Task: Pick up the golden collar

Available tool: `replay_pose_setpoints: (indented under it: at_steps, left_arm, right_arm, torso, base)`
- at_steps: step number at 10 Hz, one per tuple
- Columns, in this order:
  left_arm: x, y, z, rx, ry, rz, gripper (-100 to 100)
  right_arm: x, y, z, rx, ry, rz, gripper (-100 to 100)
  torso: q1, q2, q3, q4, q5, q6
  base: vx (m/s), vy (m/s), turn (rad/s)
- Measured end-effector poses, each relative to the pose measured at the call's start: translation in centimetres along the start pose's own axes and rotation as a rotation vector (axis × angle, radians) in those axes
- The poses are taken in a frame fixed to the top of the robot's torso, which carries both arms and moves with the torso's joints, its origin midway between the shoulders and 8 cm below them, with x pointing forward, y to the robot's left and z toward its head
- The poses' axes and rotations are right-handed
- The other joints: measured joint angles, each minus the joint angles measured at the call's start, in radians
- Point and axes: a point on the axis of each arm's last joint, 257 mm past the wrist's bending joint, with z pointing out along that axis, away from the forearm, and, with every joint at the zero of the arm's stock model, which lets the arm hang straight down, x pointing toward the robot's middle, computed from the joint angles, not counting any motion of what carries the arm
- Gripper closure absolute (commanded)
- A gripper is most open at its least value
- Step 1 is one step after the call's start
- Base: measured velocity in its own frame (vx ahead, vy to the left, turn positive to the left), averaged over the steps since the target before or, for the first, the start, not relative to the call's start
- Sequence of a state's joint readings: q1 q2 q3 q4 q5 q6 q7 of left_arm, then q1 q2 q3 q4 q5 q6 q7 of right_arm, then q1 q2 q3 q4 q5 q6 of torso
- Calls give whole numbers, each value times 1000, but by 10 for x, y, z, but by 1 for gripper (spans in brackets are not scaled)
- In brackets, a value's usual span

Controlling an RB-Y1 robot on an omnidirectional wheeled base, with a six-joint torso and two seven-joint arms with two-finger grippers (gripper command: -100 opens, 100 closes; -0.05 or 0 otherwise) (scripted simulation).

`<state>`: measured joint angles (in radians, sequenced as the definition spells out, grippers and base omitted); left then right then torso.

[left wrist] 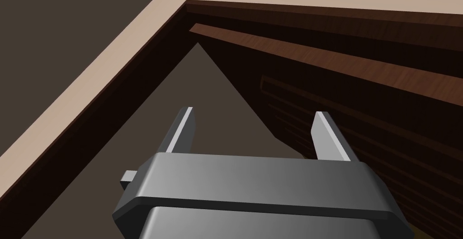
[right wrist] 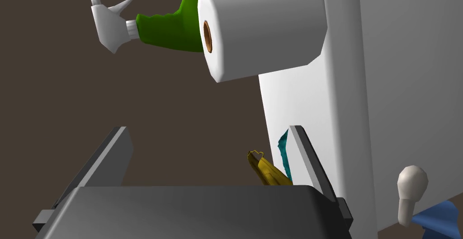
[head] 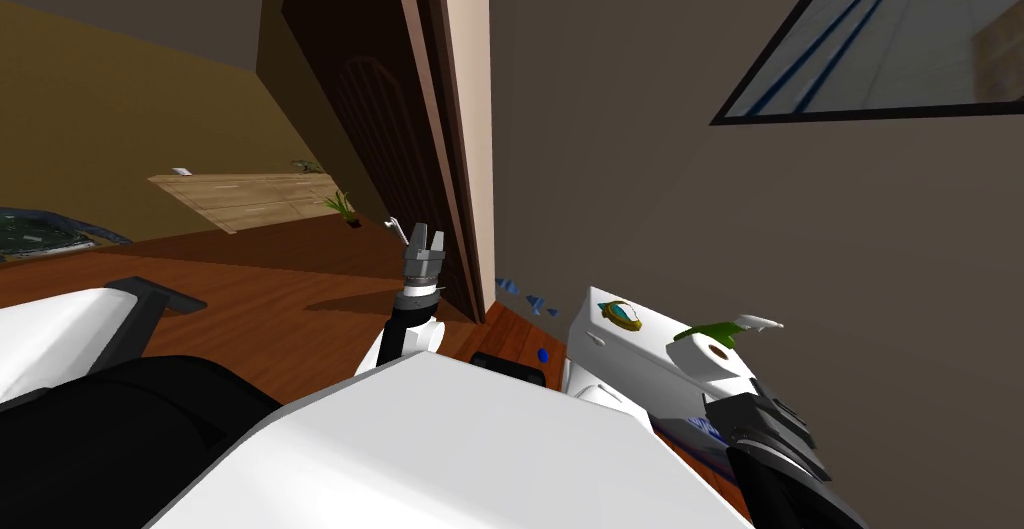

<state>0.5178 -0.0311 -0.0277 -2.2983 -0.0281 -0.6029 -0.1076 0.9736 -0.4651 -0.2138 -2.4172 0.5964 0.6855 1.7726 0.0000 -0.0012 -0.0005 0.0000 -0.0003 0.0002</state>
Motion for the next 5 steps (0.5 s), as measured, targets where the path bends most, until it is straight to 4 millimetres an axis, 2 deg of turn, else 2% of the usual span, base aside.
replay_pose_setpoints:
  at_steps: [1,2,5]
  left_arm:
    - [0,0,0,0,0,0,0]
    - [0,0,0,0,0,0,0]
    - [0,0,0,0,0,0,0]
  right_arm:
    - [0,0,0,0,0,0,-100]
    - [0,0,0,0,0,0,-100]
    - [7,26,0,-56,5,-55,-100]
  torso:
    - [0,0,0,0,0,0]
    - [0,-1,0,0,0,0]
    - [3,-10,-6,-2,1,0]
  base:
    - [6,0,-7]
    - [90,63,144]
    - [145,54,119]
